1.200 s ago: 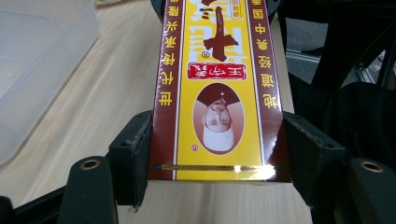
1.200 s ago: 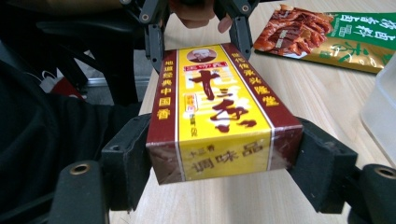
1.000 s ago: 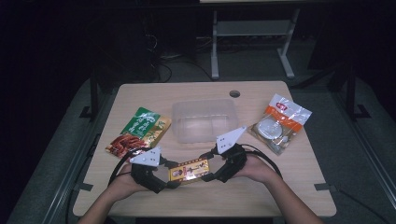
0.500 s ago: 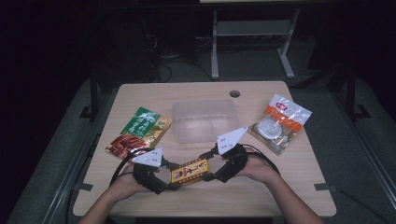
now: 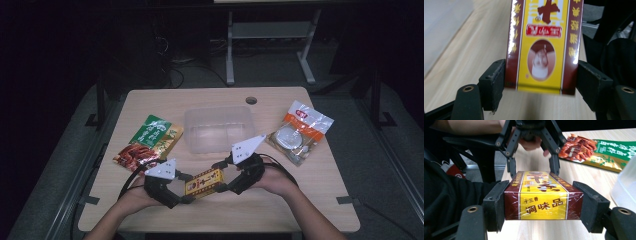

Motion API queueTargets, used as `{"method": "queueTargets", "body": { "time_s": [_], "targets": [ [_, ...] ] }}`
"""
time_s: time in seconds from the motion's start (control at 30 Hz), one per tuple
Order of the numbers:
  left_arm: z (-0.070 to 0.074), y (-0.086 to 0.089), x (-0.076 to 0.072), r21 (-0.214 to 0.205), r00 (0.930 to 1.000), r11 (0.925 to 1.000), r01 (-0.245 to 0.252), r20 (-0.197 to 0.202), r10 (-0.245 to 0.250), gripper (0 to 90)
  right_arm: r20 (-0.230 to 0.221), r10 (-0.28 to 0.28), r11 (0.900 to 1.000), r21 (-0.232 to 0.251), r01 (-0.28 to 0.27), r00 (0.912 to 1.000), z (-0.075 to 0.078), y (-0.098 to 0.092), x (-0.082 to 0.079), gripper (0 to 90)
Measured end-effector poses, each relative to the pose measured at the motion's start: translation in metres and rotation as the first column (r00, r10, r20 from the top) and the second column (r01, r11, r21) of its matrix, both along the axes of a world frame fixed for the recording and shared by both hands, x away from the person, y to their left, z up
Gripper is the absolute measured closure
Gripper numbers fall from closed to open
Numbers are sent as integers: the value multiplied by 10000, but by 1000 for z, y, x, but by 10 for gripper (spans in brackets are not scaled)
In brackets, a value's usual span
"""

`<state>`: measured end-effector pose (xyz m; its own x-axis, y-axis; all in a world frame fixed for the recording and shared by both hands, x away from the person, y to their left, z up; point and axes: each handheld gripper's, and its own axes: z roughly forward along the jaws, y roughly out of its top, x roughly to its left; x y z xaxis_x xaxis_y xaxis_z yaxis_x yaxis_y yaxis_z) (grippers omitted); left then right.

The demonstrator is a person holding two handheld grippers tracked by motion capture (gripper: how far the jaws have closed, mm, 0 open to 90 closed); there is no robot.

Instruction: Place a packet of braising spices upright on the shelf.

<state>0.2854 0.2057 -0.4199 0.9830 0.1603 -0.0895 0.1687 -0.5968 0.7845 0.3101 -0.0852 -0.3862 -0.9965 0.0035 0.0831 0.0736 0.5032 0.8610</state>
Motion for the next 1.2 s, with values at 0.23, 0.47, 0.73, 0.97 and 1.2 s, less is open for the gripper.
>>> {"method": "queueTargets", "body": {
  "time_s": [0.23, 0.47, 0.73, 0.97, 1.2],
  "targets": [
    [-2, 24, -3, -4, 9955, 9959, -903, -280, 902, 252, 732, -503, 9950, -820, 563, 9960, 5, -9, 5, 320],
    [-7, 48, -8, 337, 9860, 9857, -1650, -204, 1657, 252, 894, -840, 9919, -876, 918, 9925, 14, -13, 15, 320],
    [-9, 52, -8, 549, 9789, 9778, -2021, -188, 2034, 252, 1032, -1339, 9868, -778, 1422, 9856, 33, -14, 30, 320],
    [-15, 51, -8, 584, 9767, 9752, -2134, -120, 2144, 252, 1211, -1412, 9839, -926, 1528, 9826, 46, -12, 46, 319],
    [-17, 52, -6, 649, 9767, 9748, -2135, -71, 2144, 252, 1429, -1537, 9788, -1138, 1704, 9777, 60, -5, 64, 320]
  ]
}}
